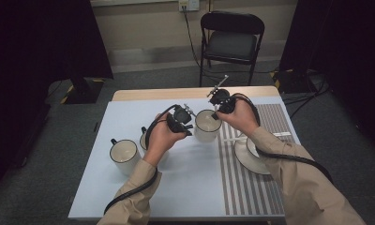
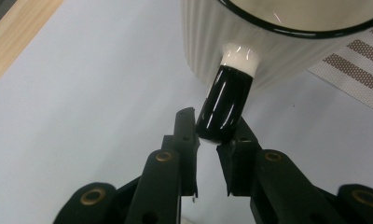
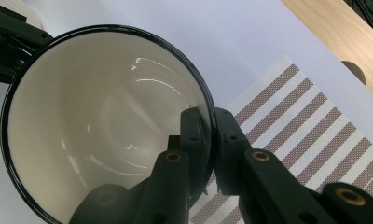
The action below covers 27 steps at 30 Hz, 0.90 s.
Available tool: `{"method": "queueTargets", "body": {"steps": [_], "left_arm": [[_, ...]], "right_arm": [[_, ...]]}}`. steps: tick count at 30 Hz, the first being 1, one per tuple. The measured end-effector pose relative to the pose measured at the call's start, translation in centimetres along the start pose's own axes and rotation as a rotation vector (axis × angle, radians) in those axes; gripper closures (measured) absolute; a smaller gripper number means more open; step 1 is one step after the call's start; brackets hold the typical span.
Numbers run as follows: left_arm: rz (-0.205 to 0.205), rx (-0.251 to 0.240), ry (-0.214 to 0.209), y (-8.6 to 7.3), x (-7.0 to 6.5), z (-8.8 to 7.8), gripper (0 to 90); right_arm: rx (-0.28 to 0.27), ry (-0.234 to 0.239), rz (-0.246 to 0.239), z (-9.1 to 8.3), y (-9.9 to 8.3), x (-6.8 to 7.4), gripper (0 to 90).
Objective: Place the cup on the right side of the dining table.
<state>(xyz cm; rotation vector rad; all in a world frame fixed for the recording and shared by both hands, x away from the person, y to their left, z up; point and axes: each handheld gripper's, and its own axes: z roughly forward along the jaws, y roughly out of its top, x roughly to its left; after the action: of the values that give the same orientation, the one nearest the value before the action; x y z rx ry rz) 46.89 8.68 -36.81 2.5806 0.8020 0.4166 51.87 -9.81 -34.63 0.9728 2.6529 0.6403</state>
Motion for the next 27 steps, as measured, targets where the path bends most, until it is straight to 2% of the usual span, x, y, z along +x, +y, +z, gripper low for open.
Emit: {"method": "queueTargets", "body": {"steps": [27], "left_arm": [[-0.018,-0.01,0.012,1.6,0.4,1.2,77.6]], "right_arm": [[-0.005,-0.028,0.02,0.2,-0.2,-1.5,84.2]]}}
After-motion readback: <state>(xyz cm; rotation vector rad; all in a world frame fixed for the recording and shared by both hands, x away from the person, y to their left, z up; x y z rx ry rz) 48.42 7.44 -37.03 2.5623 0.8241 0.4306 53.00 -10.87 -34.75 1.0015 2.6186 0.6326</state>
